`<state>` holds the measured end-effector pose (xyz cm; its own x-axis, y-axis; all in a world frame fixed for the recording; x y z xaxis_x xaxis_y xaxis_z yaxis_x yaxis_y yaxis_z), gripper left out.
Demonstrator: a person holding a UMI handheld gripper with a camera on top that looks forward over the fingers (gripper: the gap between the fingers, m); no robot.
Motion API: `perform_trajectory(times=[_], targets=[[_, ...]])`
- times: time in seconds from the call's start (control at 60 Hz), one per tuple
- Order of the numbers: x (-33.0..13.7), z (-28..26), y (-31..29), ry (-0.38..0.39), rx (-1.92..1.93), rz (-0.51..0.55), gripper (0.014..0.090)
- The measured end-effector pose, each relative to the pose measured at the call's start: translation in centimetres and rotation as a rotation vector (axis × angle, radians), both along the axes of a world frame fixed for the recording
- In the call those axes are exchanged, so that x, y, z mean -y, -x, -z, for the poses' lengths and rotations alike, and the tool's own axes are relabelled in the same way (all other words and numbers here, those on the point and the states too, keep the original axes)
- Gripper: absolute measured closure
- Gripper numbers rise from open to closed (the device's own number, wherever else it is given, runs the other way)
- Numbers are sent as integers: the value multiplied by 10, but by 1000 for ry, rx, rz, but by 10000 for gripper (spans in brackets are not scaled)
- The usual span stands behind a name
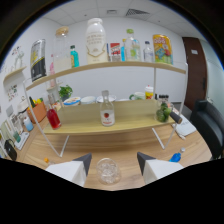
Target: Make me a cup of Mount Fuji.
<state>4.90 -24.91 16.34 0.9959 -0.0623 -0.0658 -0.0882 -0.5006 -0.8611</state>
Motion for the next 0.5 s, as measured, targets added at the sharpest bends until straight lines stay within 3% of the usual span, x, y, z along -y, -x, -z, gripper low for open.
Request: perform_trajectory(times=[0.167, 0.35, 0.5], targets=[[-21, -76, 44, -78, 11, -33, 191], [-41, -181, 79, -218, 25, -59, 190], [-72, -230, 104, -309, 7, -89, 193]])
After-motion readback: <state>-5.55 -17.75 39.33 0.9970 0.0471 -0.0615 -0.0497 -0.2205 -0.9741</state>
